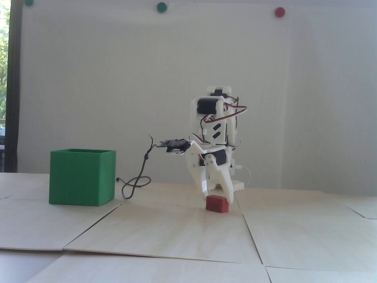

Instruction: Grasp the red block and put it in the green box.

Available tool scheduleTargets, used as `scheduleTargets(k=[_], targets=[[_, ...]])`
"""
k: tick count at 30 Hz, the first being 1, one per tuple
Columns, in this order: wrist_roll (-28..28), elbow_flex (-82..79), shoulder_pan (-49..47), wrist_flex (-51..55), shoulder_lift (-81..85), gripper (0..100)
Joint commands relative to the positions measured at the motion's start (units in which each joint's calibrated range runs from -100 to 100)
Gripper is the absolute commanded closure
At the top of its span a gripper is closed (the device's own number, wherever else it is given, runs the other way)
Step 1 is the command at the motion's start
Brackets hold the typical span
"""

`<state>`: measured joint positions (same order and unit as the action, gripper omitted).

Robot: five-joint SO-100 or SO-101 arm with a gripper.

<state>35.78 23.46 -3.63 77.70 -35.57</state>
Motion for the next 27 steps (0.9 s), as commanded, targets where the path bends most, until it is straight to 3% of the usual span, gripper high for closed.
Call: scheduleTargets(k=[1, 4, 8, 10, 20, 27], targets=[[-0.8, 1.4, 0.7, 1.0, 1.5, 78], [-0.5, 1.4, 0.7, 1.0, 1.5, 80], [-0.8, 1.4, 0.7, 0.3, 1.5, 100], [-0.8, 1.4, 0.7, 0.3, 1.5, 95], [-0.8, 3.1, 1.9, 2.4, 2.5, 98], [-2.4, 26.5, 7.3, 18.7, 3.3, 98]])
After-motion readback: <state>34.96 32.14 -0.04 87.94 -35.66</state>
